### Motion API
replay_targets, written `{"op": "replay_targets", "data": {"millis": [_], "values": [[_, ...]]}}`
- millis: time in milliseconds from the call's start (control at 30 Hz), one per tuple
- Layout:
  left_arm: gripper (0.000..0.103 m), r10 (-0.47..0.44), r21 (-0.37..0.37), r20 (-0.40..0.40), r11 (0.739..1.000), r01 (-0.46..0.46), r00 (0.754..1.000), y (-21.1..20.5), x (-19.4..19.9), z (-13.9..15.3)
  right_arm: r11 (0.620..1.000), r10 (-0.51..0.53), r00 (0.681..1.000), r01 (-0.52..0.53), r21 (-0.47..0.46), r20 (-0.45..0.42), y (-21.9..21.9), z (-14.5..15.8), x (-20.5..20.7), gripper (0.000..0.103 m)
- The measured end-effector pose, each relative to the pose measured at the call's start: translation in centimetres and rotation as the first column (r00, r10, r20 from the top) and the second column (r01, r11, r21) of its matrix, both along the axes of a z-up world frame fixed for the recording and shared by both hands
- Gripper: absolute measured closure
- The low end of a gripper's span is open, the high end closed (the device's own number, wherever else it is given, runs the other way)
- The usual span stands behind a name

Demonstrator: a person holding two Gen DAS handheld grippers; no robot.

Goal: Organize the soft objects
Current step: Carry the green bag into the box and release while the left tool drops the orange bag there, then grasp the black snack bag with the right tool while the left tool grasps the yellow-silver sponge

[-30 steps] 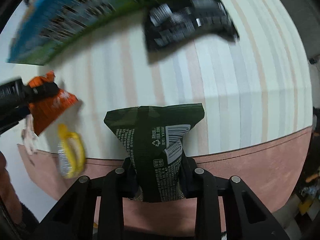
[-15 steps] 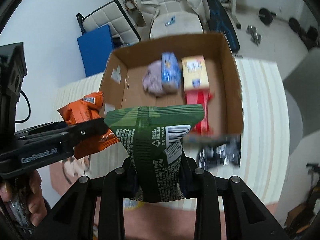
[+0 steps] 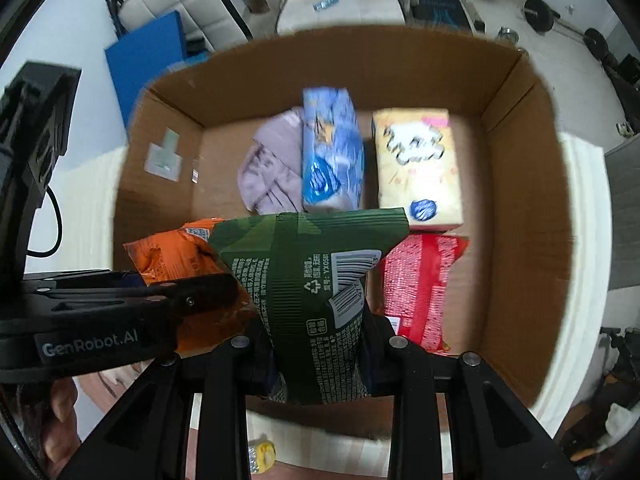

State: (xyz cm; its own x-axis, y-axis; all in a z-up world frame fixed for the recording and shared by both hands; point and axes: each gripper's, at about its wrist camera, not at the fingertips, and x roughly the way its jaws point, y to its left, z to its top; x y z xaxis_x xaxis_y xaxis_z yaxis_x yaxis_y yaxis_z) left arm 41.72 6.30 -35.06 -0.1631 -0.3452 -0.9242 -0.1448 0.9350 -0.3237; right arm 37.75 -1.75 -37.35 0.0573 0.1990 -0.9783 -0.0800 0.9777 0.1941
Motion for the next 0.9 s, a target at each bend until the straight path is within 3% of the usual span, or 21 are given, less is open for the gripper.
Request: {"op": "replay_targets", "data": {"millis": [233, 267, 333, 400, 433, 500, 600, 733, 900], "values": [[0.056, -0.016, 0.027, -0.062, 0.999, 0.018, 0.998, -0.3, 0.5, -1.9, 0.999, 0.014, 0.999, -0.015, -0.029, -0.051, 0.9, -3.4, 0.8, 0.069], [0.051, -0.021, 0.025, -0.058, 0.999, 0.023, 0.998, -0.4, 0.5, -1.7, 0.999, 0.02, 0.998, -0.022, -0.026, -0.067, 0.9, -3.7, 1.1, 0.069], [0.033, -0.03, 0.038, -0.03, 0.999, 0.031, 0.999, -0.4, 0.4, -0.8, 0.999, 0.019, 0.997, -0.022, -0.03, -0.081, 0.8, -3.7, 1.1, 0.05], [0.028, -0.025, 0.04, -0.001, 0.999, 0.025, 1.0, -0.2, 0.3, 0.2, 0.999, 0.015, 0.997, -0.018, -0.036, -0.073, 0.5, -3.4, 1.1, 0.038], [0.028, -0.02, 0.042, 0.014, 0.999, 0.019, 1.0, -0.1, 0.2, 0.7, 0.999, 0.01, 0.998, -0.013, -0.036, -0.07, 0.4, -3.1, 1.1, 0.037], [0.016, -0.019, 0.048, 0.039, 0.999, 0.017, 0.999, 0.0, 0.0, 1.5, 0.999, 0.009, 0.998, -0.012, -0.051, -0.06, 0.1, -2.5, 0.9, 0.035], [0.009, -0.026, 0.099, 0.102, 0.995, 0.016, 0.994, 0.2, -0.8, 3.1, 0.997, 0.004, 0.999, -0.007, -0.071, -0.042, -0.2, -1.7, 0.6, 0.021], [0.008, -0.026, 0.149, 0.178, 0.989, -0.001, 0.984, 0.4, -2.4, 5.1, 0.996, -0.006, 1.0, 0.005, -0.092, -0.012, -0.6, -0.4, -0.4, 0.001], [0.007, -0.053, 0.228, 0.289, 0.974, -0.015, 0.956, 0.0, -4.5, 7.9, 0.992, -0.038, 0.998, 0.044, -0.122, 0.048, -0.9, 1.4, -2.0, 0.0]]}}
